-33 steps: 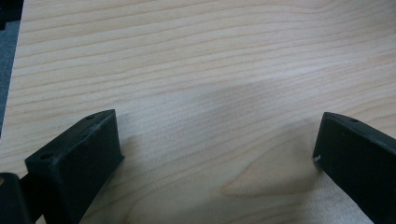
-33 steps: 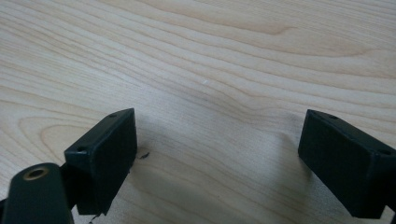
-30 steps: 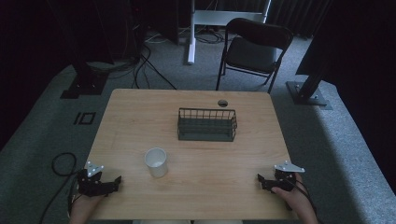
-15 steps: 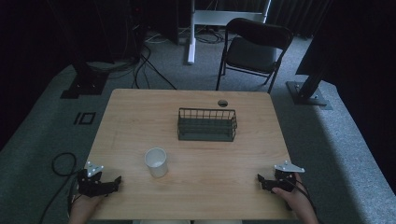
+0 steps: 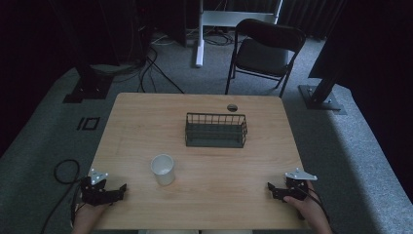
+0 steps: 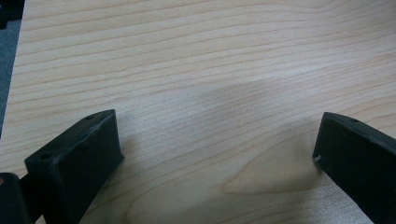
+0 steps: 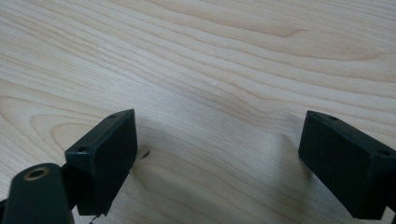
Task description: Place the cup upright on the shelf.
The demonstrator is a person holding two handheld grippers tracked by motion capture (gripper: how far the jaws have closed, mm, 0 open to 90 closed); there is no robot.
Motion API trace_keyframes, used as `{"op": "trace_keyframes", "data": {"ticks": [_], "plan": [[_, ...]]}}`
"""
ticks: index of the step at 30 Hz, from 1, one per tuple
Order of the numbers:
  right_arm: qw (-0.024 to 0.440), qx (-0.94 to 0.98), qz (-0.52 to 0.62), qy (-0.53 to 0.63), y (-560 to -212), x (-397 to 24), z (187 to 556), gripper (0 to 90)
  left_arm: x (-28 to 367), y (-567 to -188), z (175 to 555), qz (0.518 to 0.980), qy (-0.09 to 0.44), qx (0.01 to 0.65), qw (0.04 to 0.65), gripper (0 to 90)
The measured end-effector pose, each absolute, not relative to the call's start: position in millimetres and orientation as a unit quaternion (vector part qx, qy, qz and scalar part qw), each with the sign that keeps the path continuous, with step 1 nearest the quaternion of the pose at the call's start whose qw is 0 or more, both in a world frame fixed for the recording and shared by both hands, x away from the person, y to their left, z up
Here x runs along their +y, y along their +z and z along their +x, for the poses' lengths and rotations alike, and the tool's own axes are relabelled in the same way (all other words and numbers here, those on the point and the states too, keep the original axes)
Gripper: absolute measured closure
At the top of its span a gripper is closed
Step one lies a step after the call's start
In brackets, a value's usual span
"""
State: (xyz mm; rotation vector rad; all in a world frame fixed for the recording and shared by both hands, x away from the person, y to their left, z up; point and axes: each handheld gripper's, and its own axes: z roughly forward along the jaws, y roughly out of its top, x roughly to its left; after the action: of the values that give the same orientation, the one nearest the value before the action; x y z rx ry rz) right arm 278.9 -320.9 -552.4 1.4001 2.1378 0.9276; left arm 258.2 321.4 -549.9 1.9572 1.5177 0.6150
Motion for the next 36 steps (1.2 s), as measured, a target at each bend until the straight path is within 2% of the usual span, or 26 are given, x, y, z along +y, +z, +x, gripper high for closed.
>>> {"op": "trace_keyframes", "data": {"ticks": [36], "plan": [[0.189,0.791,0.426,0.396,-531.6,-258.8,293.2,11.5,322.2,-550.0,258.6,0.736,0.229,0.566,0.292,0.9]]}}
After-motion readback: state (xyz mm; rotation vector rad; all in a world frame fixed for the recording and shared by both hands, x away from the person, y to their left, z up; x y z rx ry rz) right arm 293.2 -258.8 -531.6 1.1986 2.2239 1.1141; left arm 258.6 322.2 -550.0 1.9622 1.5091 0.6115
